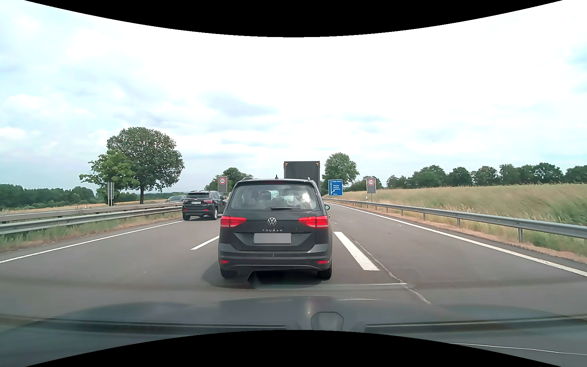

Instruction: Follow the waypoints while adhering to traffic rules and regulations

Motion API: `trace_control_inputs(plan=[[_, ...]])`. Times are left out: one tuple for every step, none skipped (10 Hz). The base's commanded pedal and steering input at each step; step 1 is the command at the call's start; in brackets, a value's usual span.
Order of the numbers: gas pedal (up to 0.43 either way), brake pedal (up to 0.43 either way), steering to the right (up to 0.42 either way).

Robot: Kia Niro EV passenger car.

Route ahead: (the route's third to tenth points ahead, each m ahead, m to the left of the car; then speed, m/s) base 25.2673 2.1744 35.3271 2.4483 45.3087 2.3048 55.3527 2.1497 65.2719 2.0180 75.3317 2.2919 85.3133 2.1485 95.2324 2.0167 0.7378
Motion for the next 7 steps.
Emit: trace_control_inputs(plan=[[0.079,0.000,-0.003],[0.087,0.000,-0.005],[0.087,0.000,-0.005],[0.110,0.000,-0.005],[0.110,0.000,-0.006],[0.118,0.000,-0.006],[0.118,0.000,-0.006]])
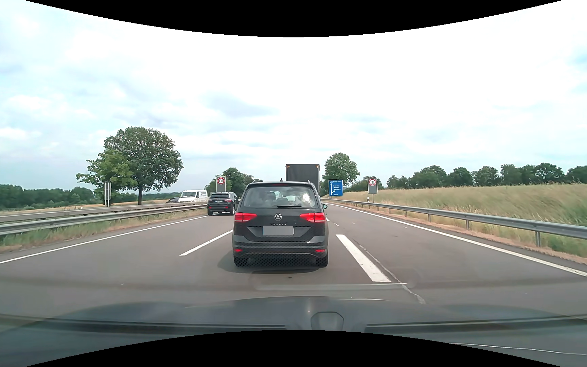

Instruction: Follow the waypoints while adhering to traffic rules and regulations

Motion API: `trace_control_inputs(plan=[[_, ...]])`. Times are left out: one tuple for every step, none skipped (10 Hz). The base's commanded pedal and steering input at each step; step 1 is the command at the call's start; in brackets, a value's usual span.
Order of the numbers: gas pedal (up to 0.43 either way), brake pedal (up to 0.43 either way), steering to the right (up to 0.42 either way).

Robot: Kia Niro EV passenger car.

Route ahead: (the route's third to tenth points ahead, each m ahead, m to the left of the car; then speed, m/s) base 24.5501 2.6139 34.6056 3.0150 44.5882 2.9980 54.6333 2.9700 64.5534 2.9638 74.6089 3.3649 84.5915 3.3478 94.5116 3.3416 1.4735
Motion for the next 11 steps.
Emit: trace_control_inputs(plan=[[0.118,0.000,-0.006],[0.118,0.000,-0.006],[0.118,0.000,-0.006],[0.087,0.000,-0.005],[0.000,0.000,-0.003],[0.000,0.000,-0.002],[0.000,0.000,-0.002],[0.000,0.000,-0.002],[0.000,0.000,-0.002],[0.000,0.000,-0.002],[0.000,0.000,-0.002]])
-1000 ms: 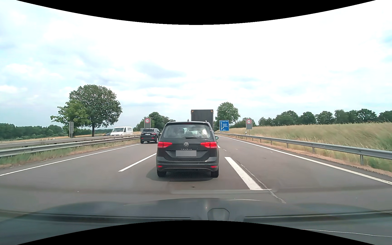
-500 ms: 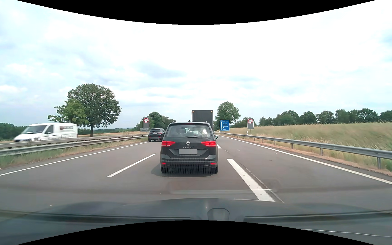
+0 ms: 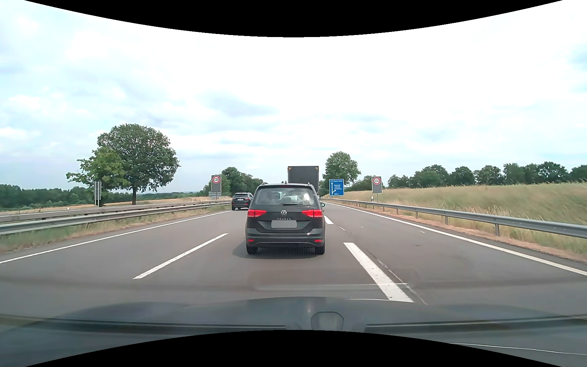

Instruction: Follow the waypoints while adhering to traffic rules and regulations

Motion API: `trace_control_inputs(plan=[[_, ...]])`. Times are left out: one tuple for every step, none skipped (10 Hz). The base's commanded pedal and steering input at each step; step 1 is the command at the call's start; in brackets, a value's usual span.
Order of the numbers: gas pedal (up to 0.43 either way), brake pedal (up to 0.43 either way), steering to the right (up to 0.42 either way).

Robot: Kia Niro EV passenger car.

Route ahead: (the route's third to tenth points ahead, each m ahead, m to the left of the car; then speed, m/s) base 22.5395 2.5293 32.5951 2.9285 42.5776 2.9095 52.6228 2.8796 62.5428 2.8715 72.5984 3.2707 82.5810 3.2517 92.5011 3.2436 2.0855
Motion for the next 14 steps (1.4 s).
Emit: trace_control_inputs(plan=[[0.000,0.000,-0.001],[0.000,0.000,-0.001],[0.000,0.000,-0.001],[0.000,0.000,-0.001],[0.008,0.000,-0.001],[0.028,0.000,-0.001],[0.028,0.000,-0.001],[0.028,0.000,-0.001],[0.028,0.000,-0.001],[0.028,0.000,-0.001],[0.028,0.000,-0.001],[0.028,0.000,-0.001],[0.039,0.000,-0.001],[0.039,0.000,-0.001]])
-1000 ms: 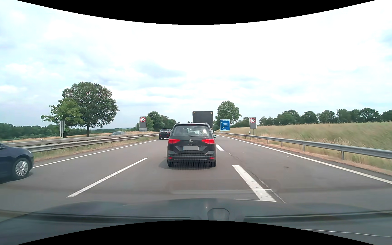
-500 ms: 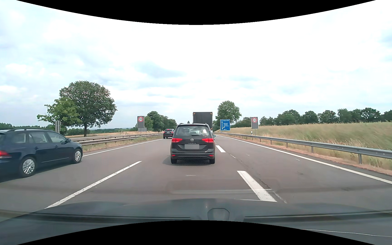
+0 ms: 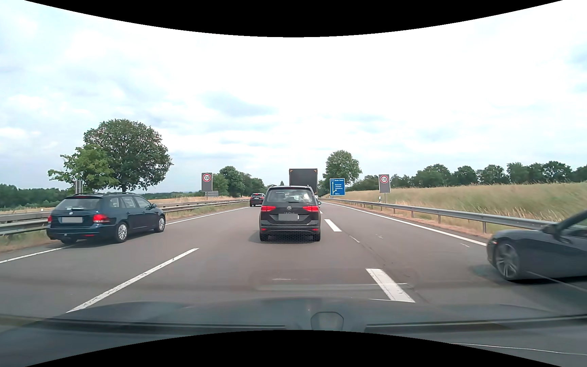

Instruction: Follow the waypoints while adhering to traffic rules and regulations

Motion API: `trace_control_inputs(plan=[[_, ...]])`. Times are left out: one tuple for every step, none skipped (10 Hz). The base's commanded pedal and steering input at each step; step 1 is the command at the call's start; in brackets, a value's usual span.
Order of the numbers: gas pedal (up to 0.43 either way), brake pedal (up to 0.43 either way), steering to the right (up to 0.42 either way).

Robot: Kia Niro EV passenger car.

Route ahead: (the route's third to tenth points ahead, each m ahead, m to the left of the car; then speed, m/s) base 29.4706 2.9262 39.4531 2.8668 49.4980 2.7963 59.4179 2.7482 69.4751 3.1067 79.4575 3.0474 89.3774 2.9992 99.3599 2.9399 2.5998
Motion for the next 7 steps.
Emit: trace_control_inputs(plan=[[0.047,0.000,-0.001],[0.047,0.000,-0.001],[0.059,0.000,-0.001],[0.067,0.000,-0.001],[0.067,0.000,-0.001],[0.067,0.000,-0.001],[0.079,0.000,-0.001]])
